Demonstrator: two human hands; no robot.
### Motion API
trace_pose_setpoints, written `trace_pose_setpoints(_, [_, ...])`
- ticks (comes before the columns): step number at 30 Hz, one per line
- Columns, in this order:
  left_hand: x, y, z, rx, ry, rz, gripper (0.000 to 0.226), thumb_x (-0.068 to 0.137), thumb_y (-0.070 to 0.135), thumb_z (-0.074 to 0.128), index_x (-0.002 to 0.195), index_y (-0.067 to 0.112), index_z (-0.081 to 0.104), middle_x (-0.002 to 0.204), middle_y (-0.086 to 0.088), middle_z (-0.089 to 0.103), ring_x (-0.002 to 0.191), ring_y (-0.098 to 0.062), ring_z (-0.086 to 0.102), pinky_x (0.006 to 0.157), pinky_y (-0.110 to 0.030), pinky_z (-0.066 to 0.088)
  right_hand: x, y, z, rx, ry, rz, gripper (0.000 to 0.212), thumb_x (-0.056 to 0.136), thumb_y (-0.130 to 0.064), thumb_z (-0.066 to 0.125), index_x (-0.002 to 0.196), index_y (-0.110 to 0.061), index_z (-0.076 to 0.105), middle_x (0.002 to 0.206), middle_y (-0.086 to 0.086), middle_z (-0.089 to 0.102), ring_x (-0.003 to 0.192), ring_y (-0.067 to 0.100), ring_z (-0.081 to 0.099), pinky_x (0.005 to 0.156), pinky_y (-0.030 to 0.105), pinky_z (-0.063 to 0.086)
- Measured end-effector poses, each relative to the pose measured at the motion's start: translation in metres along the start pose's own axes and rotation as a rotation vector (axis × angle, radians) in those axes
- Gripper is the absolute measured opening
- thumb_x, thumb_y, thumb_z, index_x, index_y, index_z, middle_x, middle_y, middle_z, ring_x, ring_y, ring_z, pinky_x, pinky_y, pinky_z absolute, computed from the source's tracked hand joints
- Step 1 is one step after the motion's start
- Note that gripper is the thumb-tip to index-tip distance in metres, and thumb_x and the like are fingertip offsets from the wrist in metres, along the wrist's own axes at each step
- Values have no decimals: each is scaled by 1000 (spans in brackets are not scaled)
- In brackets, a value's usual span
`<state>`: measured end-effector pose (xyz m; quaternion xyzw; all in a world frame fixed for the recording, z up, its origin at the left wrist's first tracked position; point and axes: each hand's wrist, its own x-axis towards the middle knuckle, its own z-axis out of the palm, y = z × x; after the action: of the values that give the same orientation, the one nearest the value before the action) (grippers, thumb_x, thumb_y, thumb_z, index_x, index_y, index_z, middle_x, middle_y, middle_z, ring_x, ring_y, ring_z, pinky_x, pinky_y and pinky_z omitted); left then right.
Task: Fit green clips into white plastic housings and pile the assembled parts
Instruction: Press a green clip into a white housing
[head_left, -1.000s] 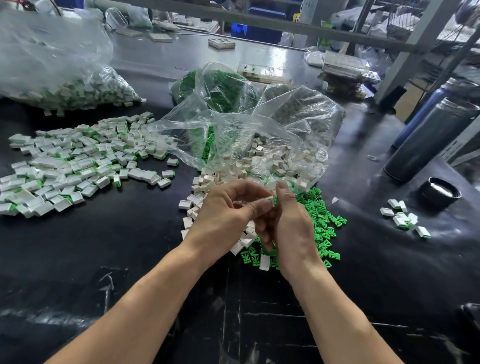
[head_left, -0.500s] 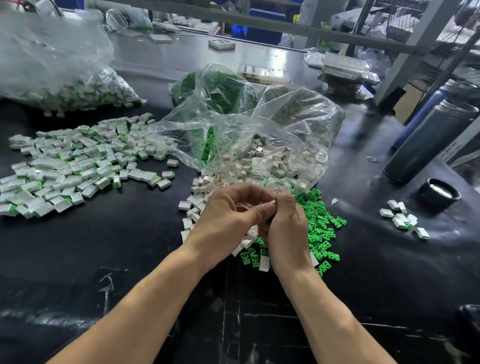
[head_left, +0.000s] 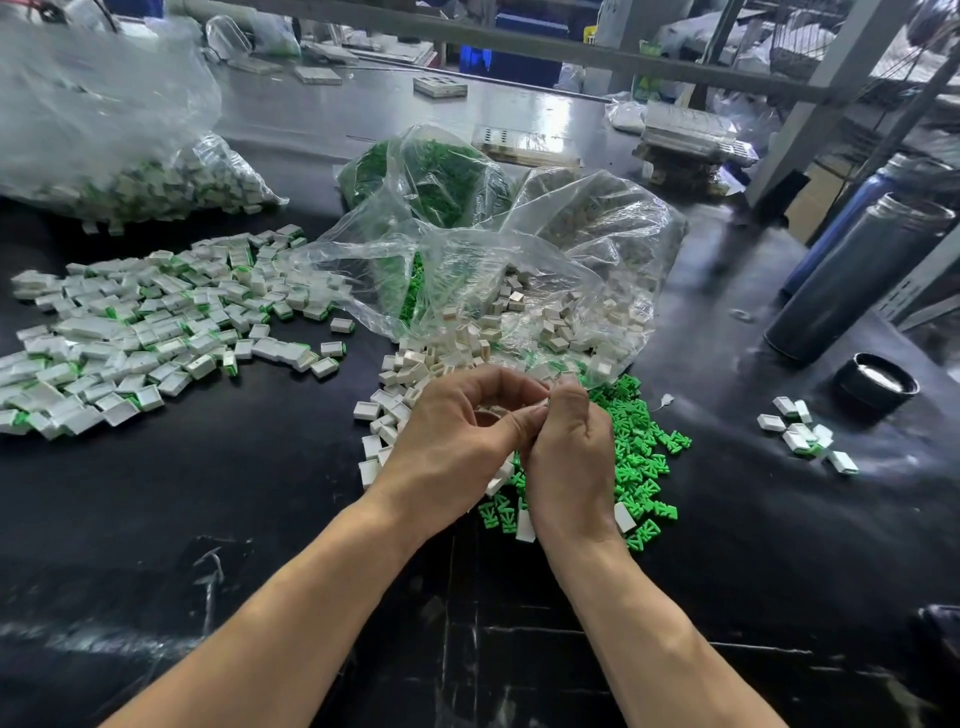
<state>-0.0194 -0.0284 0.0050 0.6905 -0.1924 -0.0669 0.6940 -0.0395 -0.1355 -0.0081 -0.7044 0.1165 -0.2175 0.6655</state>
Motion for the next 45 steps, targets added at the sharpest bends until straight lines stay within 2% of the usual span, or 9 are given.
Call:
trace_pose_setpoints(3, [-1,1,1,14,11,-1,7,88,21,76,94,17,76,95,-4,78,95,-30,74,93,-55,57,2,2,0,-36,23,-5,56,95,-41,30,80,-12,76,78,6,77,79,21,74,72,40,60])
trace_pose_setpoints(9, [-2,4,0,54,38,1,4,92,12,76,93,16,76,94,0,78,93,-21,74,91,-47,59,2,2,2,-57,24,-38,56,95,-42,29,71,-21,75,76,-1,77,76,9,74,68,23,56])
trace_pose_setpoints(20, [-2,4,0,55,53,-7,5,92,10,75,93,15,77,96,0,78,94,-19,74,92,-46,59,2,2,5,-92,47,-54,56,94,-41,29,74,-20,76,69,-10,74,70,1,70,63,16,51])
trace_pose_setpoints(25, [-1,4,-1,60,57,-17,5,92,12,75,93,16,77,96,1,78,94,-19,74,93,-49,58,0,3,5,-62,-7,-12,61,99,-46,28,83,-17,80,81,-1,78,82,12,74,76,30,58])
trace_pose_setpoints(28, [0,5,-4,18,72,-41,3,92,12,75,94,13,76,100,-1,78,97,-22,73,95,-46,58,-2,-1,1,-18,-71,10,61,107,-54,30,74,-27,74,64,-17,68,62,-1,63,61,16,47])
trace_pose_setpoints(30, [2,6,-9,-41,113,-46,4,91,11,75,94,12,76,97,-2,78,94,-17,73,90,-34,57,-2,-3,-4,-38,-67,-7,61,108,-56,31,70,-25,67,58,-13,59,53,2,51,53,19,39])
trace_pose_setpoints(33, [3,8,-13,-132,173,-56,6,89,12,75,96,12,75,85,1,75,78,-9,66,75,-21,54,-1,-5,-13,-39,-86,-79,40,107,-41,45,84,-22,71,70,-2,66,59,11,54,57,32,40])
trace_pose_setpoints(36, [5,9,-14,-221,219,-80,8,90,8,72,98,7,73,82,-1,73,72,-10,64,69,-22,55,-1,-7,-16,11,-125,-128,17,104,-22,61,95,-27,74,80,0,71,63,12,57,58,30,45])
trace_pose_setpoints(45, [5,6,-15,-269,211,-108,8,88,9,72,96,9,73,72,-3,69,62,-14,58,61,-24,56,-3,-8,-15,39,-141,-180,10,97,-17,72,96,-27,75,81,-6,72,70,8,64,63,24,48])
